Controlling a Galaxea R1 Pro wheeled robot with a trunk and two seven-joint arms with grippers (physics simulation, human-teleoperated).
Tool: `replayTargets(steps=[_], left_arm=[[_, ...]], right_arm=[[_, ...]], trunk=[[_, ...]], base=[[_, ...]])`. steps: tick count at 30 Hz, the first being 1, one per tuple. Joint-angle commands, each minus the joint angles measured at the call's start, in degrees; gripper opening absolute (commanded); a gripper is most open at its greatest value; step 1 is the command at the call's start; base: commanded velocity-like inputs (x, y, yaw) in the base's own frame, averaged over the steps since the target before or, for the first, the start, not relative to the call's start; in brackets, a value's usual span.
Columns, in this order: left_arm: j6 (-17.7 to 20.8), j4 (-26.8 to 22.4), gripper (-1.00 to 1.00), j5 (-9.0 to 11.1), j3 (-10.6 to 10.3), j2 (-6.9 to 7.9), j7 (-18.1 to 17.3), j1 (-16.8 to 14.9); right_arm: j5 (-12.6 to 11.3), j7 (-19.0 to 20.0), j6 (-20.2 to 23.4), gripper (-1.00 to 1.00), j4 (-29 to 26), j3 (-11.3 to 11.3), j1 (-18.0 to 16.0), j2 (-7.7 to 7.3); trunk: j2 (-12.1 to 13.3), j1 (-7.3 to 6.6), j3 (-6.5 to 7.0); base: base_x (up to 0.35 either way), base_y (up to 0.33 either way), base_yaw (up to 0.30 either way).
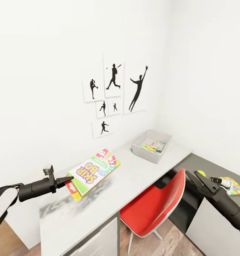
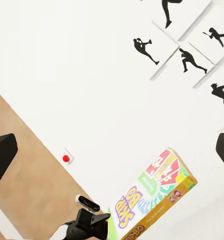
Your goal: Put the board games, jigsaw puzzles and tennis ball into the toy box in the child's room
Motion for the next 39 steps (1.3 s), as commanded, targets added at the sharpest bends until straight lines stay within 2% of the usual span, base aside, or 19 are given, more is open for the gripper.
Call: replayTargets(steps=[1, 11, 19, 39], left_arm=[[0.30, 0.01, -1.00, 0.40, -0.04, 0.04, -0.50, -0.06], [0.30, 0.01, -1.00, 0.40, -0.04, 0.05, -0.88, -0.06], [0.22, -0.01, -1.00, -0.11, -0.07, -0.53, -0.80, -0.06], [-0.19, 0.09, -1.00, -0.15, -0.13, -0.56, -0.77, -0.06]], right_arm=[[-0.16, 0.03, 0.33, 1.00, 0.01, -0.43, -0.06, 0.02], [-0.20, 0.04, 0.39, 1.00, 0.29, -1.25, -0.06, -0.07], [-0.14, -0.06, 0.18, 1.00, 0.58, -1.30, -0.06, -0.08], [0.35, -3.55, -0.18, 1.00, 0.64, -1.89, -0.06, 0.19]], trunk=[[0.32, -0.20, 0.14], [4.33, -2.39, 2.56], [4.33, -2.39, 3.02], [4.33, -2.39, 3.08]], base=[[0.000, 0.000, -0.237], [0.000, 0.000, -0.237], [0.000, -0.067, -0.225], [0.003, -0.325, -0.015]])
